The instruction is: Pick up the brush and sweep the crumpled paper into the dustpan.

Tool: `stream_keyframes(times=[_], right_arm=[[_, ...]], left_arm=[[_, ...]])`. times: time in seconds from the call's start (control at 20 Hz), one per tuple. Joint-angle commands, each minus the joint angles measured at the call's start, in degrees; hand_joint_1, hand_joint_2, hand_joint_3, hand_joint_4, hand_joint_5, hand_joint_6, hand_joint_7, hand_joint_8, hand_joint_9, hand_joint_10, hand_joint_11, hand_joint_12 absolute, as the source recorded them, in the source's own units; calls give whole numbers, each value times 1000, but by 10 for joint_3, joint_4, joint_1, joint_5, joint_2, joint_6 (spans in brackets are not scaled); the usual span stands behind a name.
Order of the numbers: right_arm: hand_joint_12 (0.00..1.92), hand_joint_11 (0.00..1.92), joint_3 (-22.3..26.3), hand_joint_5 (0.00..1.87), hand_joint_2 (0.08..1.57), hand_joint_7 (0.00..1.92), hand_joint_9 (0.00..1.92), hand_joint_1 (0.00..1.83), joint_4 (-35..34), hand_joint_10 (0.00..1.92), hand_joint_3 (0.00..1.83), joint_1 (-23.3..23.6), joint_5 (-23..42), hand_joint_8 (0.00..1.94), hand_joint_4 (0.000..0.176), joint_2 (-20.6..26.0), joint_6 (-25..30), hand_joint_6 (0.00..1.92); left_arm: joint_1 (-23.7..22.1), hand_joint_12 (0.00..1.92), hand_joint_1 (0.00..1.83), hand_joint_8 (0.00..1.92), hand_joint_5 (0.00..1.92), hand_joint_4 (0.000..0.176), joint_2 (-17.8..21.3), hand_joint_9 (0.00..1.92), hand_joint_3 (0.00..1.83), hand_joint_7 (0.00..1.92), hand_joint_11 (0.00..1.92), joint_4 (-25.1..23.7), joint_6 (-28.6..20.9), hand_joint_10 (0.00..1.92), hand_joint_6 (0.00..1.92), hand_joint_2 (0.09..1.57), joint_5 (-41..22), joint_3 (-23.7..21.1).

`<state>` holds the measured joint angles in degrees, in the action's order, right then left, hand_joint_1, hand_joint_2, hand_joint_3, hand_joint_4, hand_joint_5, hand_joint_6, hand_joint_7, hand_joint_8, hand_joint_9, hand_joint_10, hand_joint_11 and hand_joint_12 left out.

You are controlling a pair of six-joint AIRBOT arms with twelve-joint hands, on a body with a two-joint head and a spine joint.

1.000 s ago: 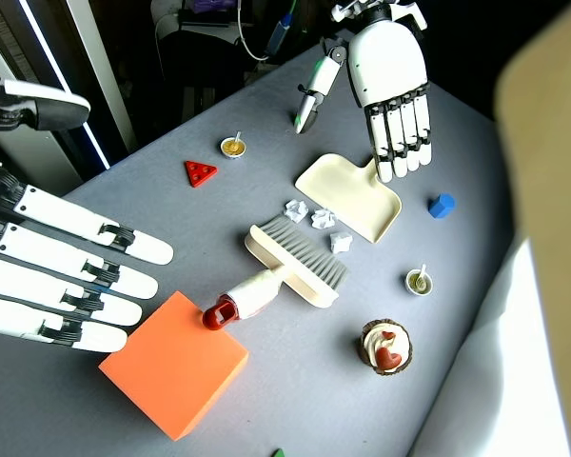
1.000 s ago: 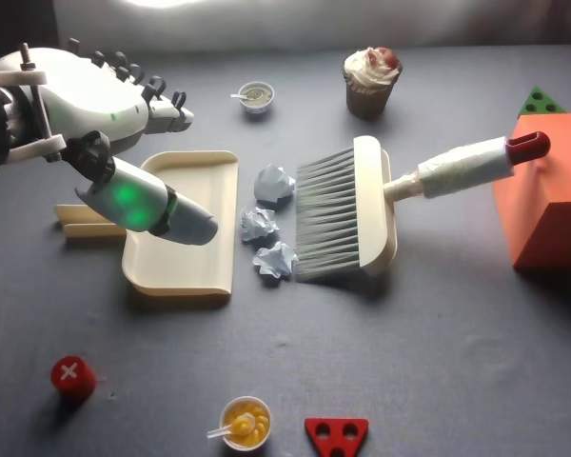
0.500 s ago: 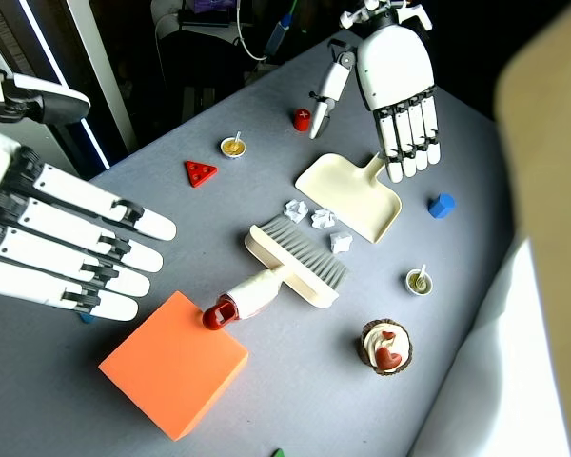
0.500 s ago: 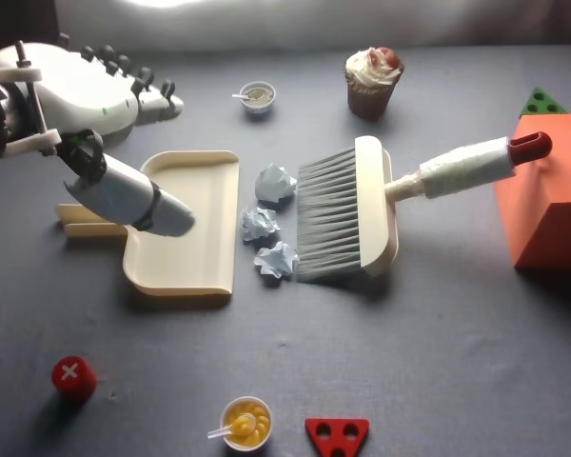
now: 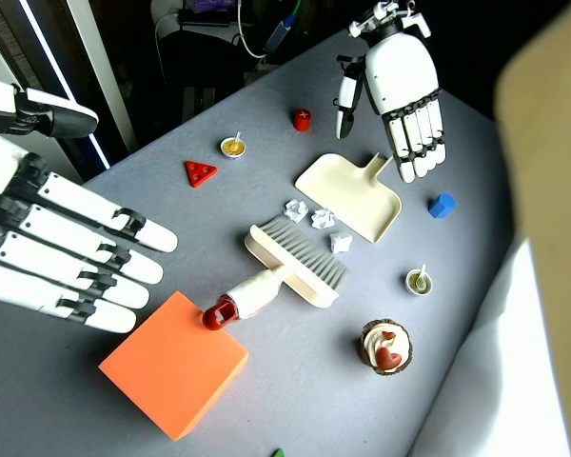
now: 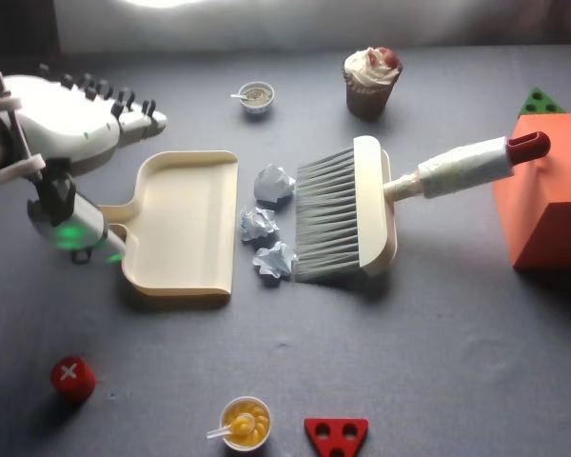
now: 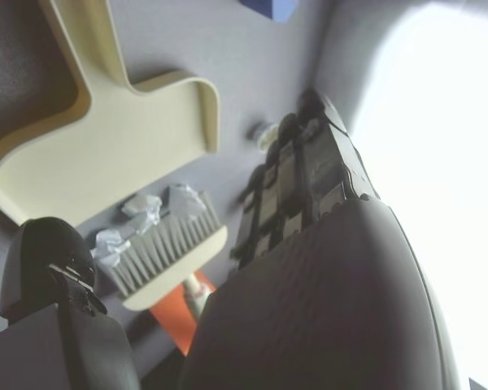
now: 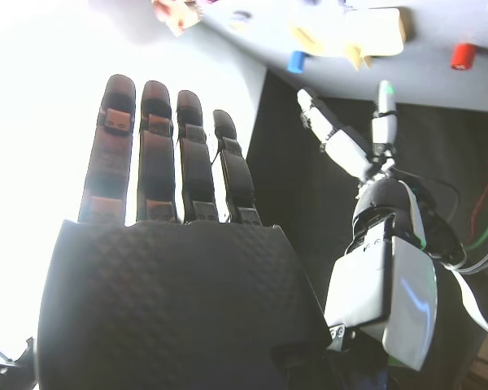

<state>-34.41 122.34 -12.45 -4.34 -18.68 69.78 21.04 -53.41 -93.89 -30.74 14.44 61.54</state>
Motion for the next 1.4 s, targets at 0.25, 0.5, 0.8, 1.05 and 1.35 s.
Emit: stream_keyframes(times=[0.25,0.5,0.8,1.05,1.35], right_arm=[[13,235,10,162,971,212,236,0,7,11,5,5,-81,11,0,3,-25,14],[9,254,36,178,981,217,242,0,25,0,1,5,-124,0,0,5,-11,0],[0,214,63,127,969,198,219,0,54,0,0,5,-195,0,0,9,-11,0],[5,233,65,163,965,224,239,0,21,4,0,4,-174,6,0,10,-8,10],[0,183,50,142,965,196,203,0,136,0,0,3,-60,0,0,10,213,0]], left_arm=[[17,27,819,5,98,29,-2,219,0,188,187,-50,-43,6,6,955,38,10],[31,19,773,5,157,47,-8,181,5,175,175,-63,-49,5,14,979,39,27],[41,15,786,5,248,38,-18,173,4,185,171,-68,-52,3,23,986,42,48],[53,18,789,5,293,43,-27,176,5,197,182,-80,-68,7,18,1001,44,61],[69,0,702,1,231,33,-40,128,6,158,101,-89,-82,0,1,1015,48,73]])
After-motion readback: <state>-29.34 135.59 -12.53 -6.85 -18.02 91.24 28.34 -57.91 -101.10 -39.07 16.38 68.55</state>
